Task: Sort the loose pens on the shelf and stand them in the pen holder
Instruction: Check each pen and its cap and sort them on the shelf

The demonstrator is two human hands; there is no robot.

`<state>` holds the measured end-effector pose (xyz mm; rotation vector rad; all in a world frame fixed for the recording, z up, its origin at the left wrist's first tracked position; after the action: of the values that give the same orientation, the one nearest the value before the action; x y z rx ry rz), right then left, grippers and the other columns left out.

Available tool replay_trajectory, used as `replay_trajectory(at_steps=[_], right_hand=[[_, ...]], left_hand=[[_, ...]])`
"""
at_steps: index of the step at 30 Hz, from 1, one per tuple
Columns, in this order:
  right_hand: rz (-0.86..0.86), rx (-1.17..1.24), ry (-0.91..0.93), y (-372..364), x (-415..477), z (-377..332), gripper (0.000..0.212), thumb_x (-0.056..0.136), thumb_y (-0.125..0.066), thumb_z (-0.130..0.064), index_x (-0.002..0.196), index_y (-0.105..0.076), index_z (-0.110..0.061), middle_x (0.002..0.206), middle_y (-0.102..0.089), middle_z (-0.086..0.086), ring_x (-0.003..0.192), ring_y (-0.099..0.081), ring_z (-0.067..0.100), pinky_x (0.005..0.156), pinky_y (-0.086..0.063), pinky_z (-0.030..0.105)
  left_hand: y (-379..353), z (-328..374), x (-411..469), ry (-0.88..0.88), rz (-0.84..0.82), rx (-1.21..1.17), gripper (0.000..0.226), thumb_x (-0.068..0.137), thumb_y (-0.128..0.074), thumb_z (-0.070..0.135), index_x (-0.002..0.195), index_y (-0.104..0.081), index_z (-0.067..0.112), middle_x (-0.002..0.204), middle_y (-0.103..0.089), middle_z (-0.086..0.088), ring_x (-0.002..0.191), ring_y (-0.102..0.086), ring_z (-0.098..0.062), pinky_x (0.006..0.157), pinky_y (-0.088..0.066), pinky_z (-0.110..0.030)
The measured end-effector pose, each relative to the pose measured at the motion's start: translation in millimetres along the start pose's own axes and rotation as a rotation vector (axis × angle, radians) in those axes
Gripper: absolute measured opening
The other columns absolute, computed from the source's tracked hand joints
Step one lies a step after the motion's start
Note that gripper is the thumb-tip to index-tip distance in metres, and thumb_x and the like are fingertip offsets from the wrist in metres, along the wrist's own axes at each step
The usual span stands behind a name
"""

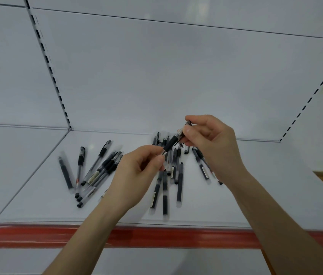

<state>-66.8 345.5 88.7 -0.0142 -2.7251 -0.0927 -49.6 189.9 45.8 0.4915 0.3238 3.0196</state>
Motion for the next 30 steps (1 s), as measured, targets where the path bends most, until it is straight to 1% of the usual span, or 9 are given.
replay_trajectory(at_steps=[3,7,14,18,20,22,25,28,30], right_hand=[[0.002,0.002,-0.002,-6,-1,5,0.019,0.086,-0.060,-0.003,0.092,-0.062,-0.021,0.062,-0.069,-0.011,0.063,-0.067,0.002,0.064,-0.050,0.011],[-0.006,0.017,-0.044,-14,-3,16,0.020,0.086,-0.059,0.000,0.091,-0.060,-0.019,0.060,-0.068,-0.010,0.060,-0.066,0.004,0.062,-0.051,0.012],[-0.054,-0.029,-0.039,-17,-2,22,0.020,0.087,-0.058,-0.002,0.091,-0.059,-0.021,0.061,-0.069,-0.009,0.062,-0.067,0.004,0.064,-0.053,0.015],[-0.126,-0.083,-0.112,-11,5,26,0.015,0.089,-0.057,-0.008,0.101,-0.061,-0.016,0.074,-0.070,-0.003,0.068,-0.068,0.004,0.067,-0.055,0.017],[-0.077,-0.195,-0.136,-3,8,32,0.014,0.090,-0.056,-0.011,0.103,-0.061,-0.009,0.076,-0.069,0.000,0.063,-0.065,0.003,0.061,-0.053,0.016],[-0.065,-0.423,-0.152,6,8,41,0.012,0.089,-0.059,-0.019,0.094,-0.063,-0.009,0.072,-0.068,0.002,0.062,-0.063,0.010,0.059,-0.052,0.021],[-0.270,-0.770,-0.242,8,-4,57,0.020,0.083,-0.063,-0.037,0.082,-0.057,-0.017,0.071,-0.061,-0.002,0.064,-0.056,0.014,0.060,-0.046,0.026],[-0.448,-0.896,-0.356,2,-21,68,0.032,0.079,-0.066,-0.044,0.087,-0.054,-0.016,0.078,-0.057,-0.004,0.069,-0.053,0.011,0.063,-0.043,0.025],[-0.472,-0.907,-0.410,2,-24,70,0.034,0.078,-0.068,-0.042,0.090,-0.053,-0.014,0.082,-0.057,-0.002,0.075,-0.053,0.015,0.068,-0.044,0.029]], left_hand=[[3,-2,-1,0.009,0.027,-0.011,0.015,0.088,-0.054,0.003,0.098,-0.065,0.008,0.056,-0.059,0.010,0.047,-0.050,0.005,0.050,-0.034,-0.003],[8,-8,-5,0.014,0.056,0.048,0.016,0.087,-0.056,0.005,0.092,-0.067,0.015,0.054,-0.060,0.019,0.052,-0.052,0.003,0.054,-0.038,-0.006],[10,-9,-7,0.011,0.069,0.092,0.020,0.087,-0.057,0.005,0.083,-0.064,0.023,0.060,-0.062,0.009,0.049,-0.051,0.003,0.052,-0.038,-0.007],[22,-16,5,0.022,0.107,0.259,0.018,0.085,-0.061,0.014,0.077,-0.065,0.029,0.071,-0.061,0.009,0.057,-0.053,-0.002,0.056,-0.040,-0.010],[32,-25,9,0.019,0.177,0.478,0.012,0.086,-0.059,0.016,0.085,-0.069,0.021,0.076,-0.058,0.004,0.063,-0.051,-0.004,0.058,-0.036,-0.009],[44,-37,9,0.047,0.240,0.676,0.016,0.088,-0.055,0.017,0.093,-0.070,0.013,0.080,-0.053,-0.002,0.065,-0.048,-0.009,0.058,-0.034,-0.013],[58,-53,9,0.151,0.271,0.841,0.021,0.090,-0.049,0.016,0.094,-0.066,0.004,0.086,-0.054,-0.012,0.075,-0.052,-0.028,0.066,-0.040,-0.032],[61,-61,12,0.220,0.243,0.931,0.023,0.091,-0.046,0.017,0.099,-0.062,0.003,0.093,-0.055,-0.014,0.079,-0.053,-0.030,0.065,-0.038,-0.033],[60,-64,14,0.245,0.213,0.972,0.024,0.091,-0.045,0.019,0.104,-0.059,0.004,0.096,-0.056,-0.014,0.082,-0.053,-0.030,0.066,-0.039,-0.034]])
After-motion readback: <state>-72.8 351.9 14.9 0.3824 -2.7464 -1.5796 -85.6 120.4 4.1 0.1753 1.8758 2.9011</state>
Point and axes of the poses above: each hand's wrist, its own x-axis towards the middle knuckle, its own y-axis out of the back of the hand, z = x × y, the point moved 3 cm from there along x, towards the middle knuckle
